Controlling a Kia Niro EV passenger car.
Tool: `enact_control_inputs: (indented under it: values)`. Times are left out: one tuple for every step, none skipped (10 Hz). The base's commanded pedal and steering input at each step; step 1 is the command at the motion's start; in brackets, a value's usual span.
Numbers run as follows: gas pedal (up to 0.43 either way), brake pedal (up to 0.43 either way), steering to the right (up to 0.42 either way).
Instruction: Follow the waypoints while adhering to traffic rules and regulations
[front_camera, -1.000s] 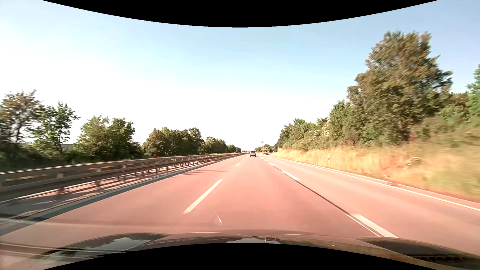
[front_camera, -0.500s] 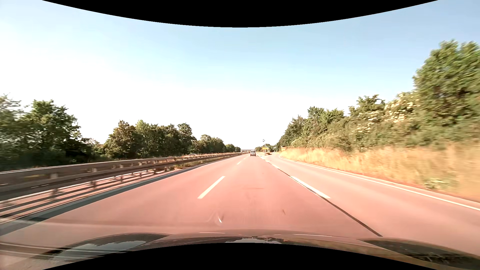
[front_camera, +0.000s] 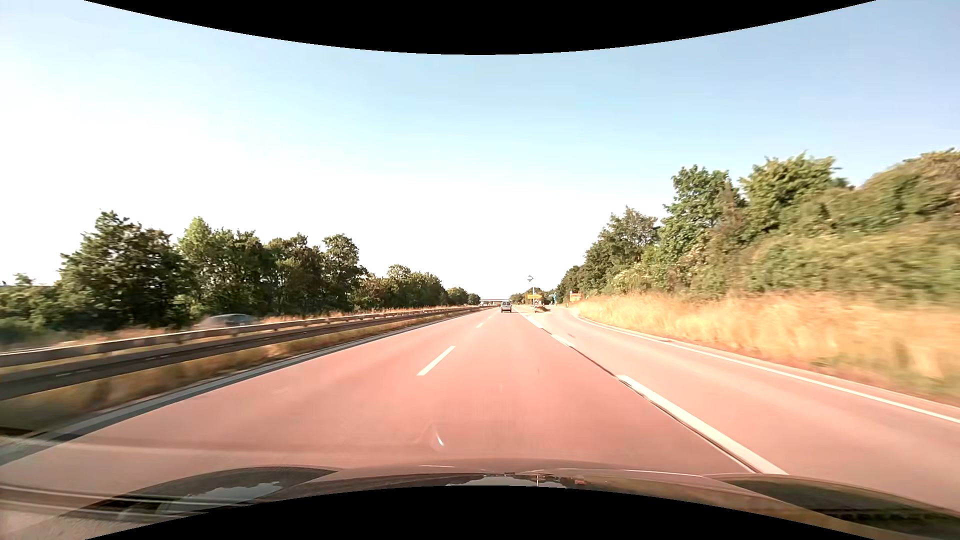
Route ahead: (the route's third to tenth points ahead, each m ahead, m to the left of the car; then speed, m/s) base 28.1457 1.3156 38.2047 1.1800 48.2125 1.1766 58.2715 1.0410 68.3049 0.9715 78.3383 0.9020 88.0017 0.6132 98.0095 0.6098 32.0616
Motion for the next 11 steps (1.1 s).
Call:
enact_control_inputs:
  values:
    - [0.197, 0.006, 0.0]
    - [0.197, 0.006, -0.001]
    - [0.22, 0.006, -0.001]
    - [0.22, 0.006, -0.001]
    - [0.228, 0.006, -0.001]
    - [0.228, 0.006, -0.001]
    - [0.228, 0.006, -0.001]
    - [0.228, 0.006, -0.001]
    - [0.228, 0.006, -0.001]
    - [0.228, 0.006, -0.001]
    - [0.228, 0.006, -0.001]
